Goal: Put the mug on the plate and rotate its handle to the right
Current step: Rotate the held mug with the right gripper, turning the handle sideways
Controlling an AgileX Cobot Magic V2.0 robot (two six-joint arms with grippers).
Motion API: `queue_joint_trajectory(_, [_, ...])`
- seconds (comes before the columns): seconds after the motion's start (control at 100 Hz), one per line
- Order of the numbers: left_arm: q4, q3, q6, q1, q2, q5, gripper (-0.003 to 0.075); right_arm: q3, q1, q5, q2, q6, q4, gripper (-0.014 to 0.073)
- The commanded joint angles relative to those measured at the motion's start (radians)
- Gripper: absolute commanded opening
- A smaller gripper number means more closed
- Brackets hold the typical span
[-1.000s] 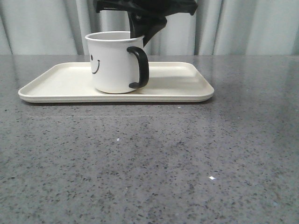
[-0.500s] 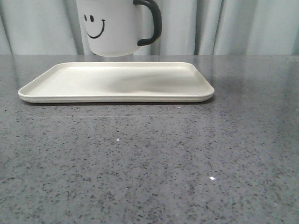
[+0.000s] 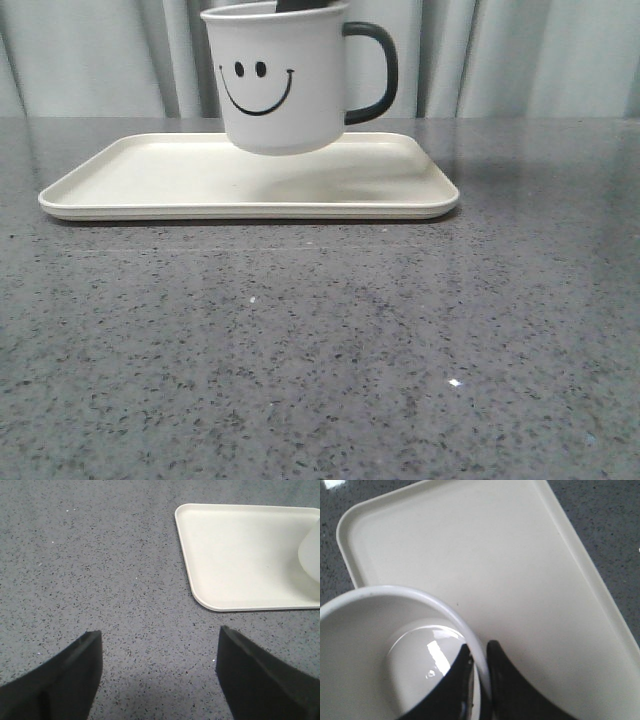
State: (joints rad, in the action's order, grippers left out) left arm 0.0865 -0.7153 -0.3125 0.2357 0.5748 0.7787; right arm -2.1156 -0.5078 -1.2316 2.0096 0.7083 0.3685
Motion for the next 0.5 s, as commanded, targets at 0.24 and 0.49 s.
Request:
queue_joint_trajectory(0.24, [0.006, -0.025, -0.007, -0.002, 0.001, -0.073, 0.0473, -0.033, 0.003, 0.026, -0.016, 0.083, 0.054, -0.006])
queue_joint_trajectory(0.49, [0.006, -0.025, -0.007, -0.002, 0.001, -0.073, 0.0473, -0.042, 0.003, 0.077, -0.009, 0.135, 0.131, -0.006])
